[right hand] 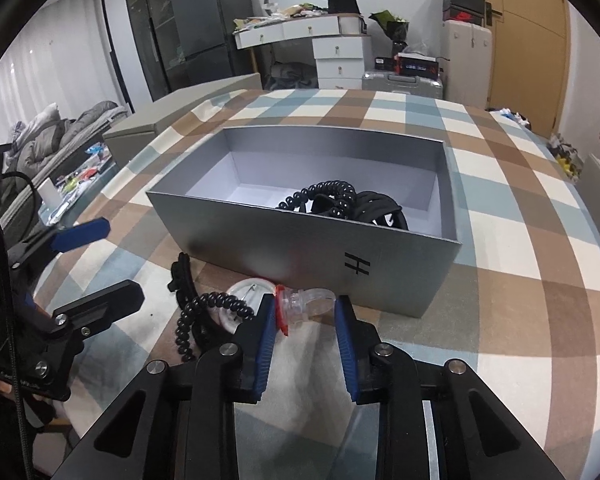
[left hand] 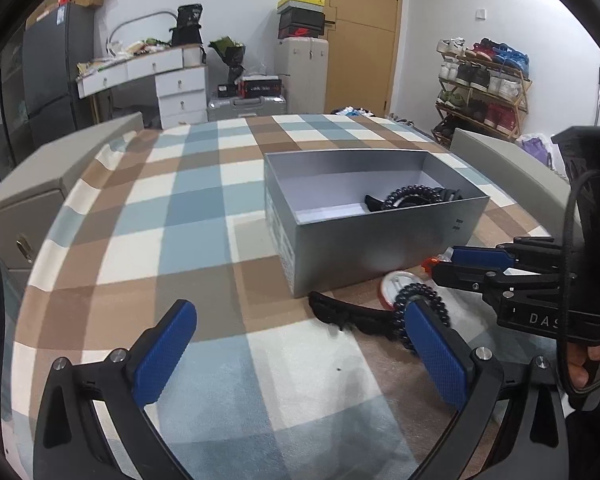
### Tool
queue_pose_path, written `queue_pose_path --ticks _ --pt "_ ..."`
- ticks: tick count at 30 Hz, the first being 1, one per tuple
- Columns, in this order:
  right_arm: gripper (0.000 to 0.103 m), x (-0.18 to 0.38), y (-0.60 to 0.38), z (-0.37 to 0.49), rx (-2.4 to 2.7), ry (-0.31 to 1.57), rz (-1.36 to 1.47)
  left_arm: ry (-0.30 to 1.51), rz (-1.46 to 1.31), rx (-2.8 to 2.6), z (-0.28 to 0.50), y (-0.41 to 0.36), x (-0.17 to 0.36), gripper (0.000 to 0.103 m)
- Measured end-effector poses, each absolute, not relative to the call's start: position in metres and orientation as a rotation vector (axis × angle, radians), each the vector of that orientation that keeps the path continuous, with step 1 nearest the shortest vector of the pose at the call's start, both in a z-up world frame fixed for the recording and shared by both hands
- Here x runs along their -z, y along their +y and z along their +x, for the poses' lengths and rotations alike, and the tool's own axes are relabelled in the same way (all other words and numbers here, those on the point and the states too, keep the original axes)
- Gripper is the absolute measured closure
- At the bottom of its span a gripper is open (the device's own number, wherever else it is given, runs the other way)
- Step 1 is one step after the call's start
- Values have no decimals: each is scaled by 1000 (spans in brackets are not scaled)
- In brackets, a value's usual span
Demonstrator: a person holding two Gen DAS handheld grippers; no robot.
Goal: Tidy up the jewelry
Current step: 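Grasp the second clear red-capped item with the right gripper, then grasp the black bead bracelet with the left gripper while the right gripper holds the clear item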
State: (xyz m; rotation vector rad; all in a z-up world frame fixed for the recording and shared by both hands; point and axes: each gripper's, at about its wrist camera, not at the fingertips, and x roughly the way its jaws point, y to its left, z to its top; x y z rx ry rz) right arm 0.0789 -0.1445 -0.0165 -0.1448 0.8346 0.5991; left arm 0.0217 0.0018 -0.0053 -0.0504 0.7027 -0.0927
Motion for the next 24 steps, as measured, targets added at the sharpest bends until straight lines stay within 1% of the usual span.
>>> queue_pose_path --ticks 3,7,9,11,12,13,14,24 --pt "75 15 -156 67 -614 822 -111 741 -100 156 21 -2 7 1" --pt "75 16 -169 49 -626 813 -99 758 -82 204 20 -14 8 2" --pt "75 16 -173 42 -629 813 -94 752 -62 226 17 -20 6 10" --pt "75 15 -174 39 -633 810 -91 752 -54 243 17 -24 5 34" --pt "75 14 -174 38 -640 811 -88 755 -53 250 16 -25 5 42" --pt "75 12 -173 38 -646 808 -82 763 -52 268 16 -28 6 60" --pt "75 10 -172 38 -651 800 -78 766 -49 283 15 -29 7 71" --pt "75 8 -174 36 -659 789 -71 797 -70 326 19 -35 11 72"
